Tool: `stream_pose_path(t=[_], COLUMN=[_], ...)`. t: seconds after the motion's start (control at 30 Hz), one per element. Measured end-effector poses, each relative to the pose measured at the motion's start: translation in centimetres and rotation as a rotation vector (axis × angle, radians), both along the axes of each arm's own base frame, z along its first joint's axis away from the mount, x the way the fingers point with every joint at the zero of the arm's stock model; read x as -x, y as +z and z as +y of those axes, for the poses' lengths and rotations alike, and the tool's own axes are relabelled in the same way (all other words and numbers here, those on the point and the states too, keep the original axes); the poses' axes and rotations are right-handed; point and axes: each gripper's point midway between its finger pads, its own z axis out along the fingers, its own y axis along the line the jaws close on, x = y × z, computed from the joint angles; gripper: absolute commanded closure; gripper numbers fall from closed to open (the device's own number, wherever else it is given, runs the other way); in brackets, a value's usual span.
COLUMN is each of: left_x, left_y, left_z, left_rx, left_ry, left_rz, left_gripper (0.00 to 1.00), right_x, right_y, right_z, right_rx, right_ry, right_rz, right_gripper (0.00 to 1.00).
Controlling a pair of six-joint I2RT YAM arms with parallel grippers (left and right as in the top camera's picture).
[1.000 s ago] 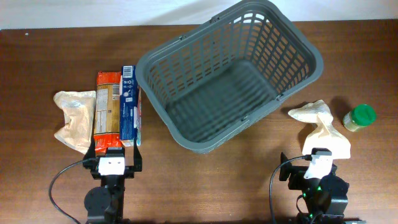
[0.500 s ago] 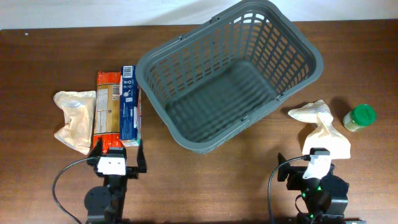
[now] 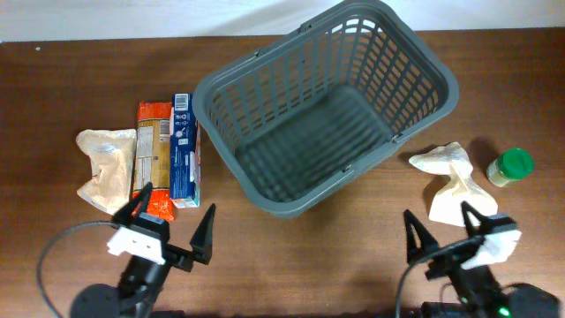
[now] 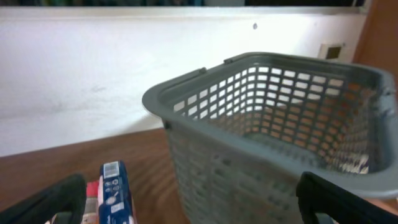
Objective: Pack container
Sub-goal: 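Move both grippers toward the grey basket's near rim, then grip the basket rim with both grippers and pull it toward the center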
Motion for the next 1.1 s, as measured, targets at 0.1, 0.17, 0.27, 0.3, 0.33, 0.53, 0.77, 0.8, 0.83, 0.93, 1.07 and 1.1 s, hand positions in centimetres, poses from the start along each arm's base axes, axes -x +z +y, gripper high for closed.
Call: stream_pose_path(t=[0.1,0.17,0.27,0.3,0.33,0.53,0.77,0.8,0.83,0.93,1.07,1.1], left_x=[-0.2,-0.7,-1.5,-1.8,-2.1,-3.4,-3.6,-3.5,-3.5,-3.4,-3.4,-3.3], left_y=[2.3,3.9,6.3,7.1,8.1,12.5,14.1,14.0,14.0,13.4,10.1,9.3], left_z=[-0.1,-0.2,-0.6,-0.7,-0.9,-1.5,-1.8,-1.8,-1.9,-2.0,-2.4,-2.9], left_rx=[0.001,0.002,0.005,0.007,0.009,0.019,0.009,0.009,0.009,0.012,0.0,-0.017], left_ry=[-0.007,-0.013,-0.036,-0.045,-0.057,-0.098,-0.119,-0.12,-0.123,-0.127,-0.152,-0.178], left_rz=[0.041,0.08,0.136,0.144,0.162,0.253,0.263,0.267,0.27,0.301,0.456,0.486], left_gripper=[0.01,0.01,0.01,0.01,0.01,0.01,0.28,0.46,0.81,0.98,0.98,0.98], right_x=[0.5,0.2,-0.7,-1.1,-1.5,-3.9,-7.6,-7.9,-8.2,-9.1,-10.5,-10.7], right_y=[2.9,4.9,7.6,8.4,9.2,11.8,10.7,10.5,10.2,9.5,8.1,7.9], right_z=[0.0,0.0,-0.1,-0.1,-0.2,-0.4,-0.1,0.0,0.1,0.1,-0.6,-0.7], right_rx=[-0.007,-0.01,-0.019,-0.022,-0.025,-0.029,-0.033,-0.04,-0.044,-0.054,-0.056,-0.057], right_ry=[0.0,-0.002,-0.005,-0.005,-0.005,-0.003,0.053,0.055,0.061,0.064,0.023,0.017], right_rz=[0.044,0.081,0.17,0.206,0.242,0.467,0.643,0.654,0.665,0.699,0.755,0.761], right_gripper=[0.01,0.01,0.01,0.01,0.01,0.01,0.52,0.56,0.65,0.86,0.96,0.96])
